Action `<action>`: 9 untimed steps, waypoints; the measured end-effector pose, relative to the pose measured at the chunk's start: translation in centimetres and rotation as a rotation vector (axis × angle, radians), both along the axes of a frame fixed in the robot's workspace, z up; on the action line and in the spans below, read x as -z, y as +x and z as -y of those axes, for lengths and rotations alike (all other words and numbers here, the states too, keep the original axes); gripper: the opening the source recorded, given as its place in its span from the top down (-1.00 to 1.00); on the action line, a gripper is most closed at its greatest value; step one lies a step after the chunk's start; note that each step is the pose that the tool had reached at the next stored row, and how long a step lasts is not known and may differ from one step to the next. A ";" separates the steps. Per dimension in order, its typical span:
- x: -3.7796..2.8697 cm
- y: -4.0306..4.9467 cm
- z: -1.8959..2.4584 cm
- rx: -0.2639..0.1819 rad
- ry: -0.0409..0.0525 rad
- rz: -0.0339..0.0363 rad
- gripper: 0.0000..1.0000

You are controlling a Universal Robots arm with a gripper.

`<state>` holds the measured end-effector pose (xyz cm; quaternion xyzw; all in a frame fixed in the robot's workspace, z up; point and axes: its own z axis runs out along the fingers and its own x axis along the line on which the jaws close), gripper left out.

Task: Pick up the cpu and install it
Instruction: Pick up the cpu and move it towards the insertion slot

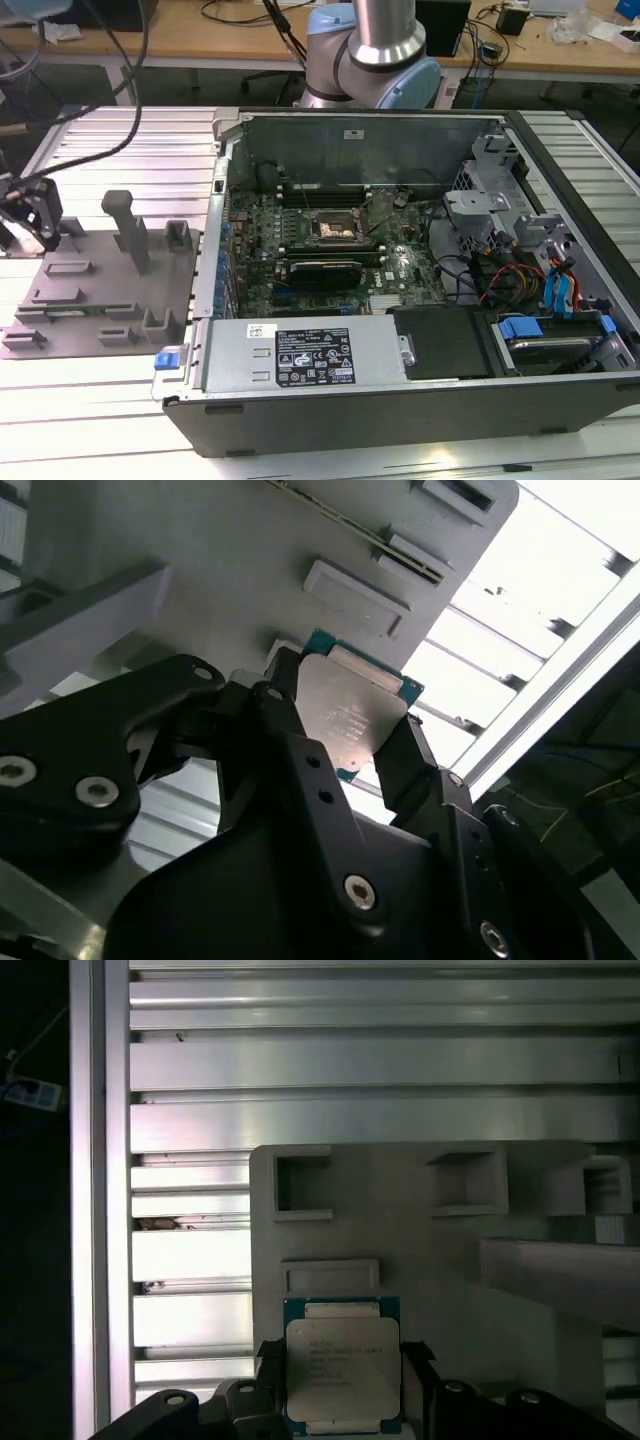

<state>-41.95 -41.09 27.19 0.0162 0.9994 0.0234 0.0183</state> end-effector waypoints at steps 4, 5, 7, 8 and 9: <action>-2.01 0.00 0.00 0.000 0.0000 0.0002 -0.09; -2.69 0.00 0.00 0.000 0.0000 0.0000 -0.09; -3.68 0.00 -0.01 0.000 0.0000 0.0001 -0.09; -4.16 0.00 -0.01 0.000 0.0000 0.0001 -0.09; -4.61 0.00 -0.01 0.000 0.0000 0.0001 -0.09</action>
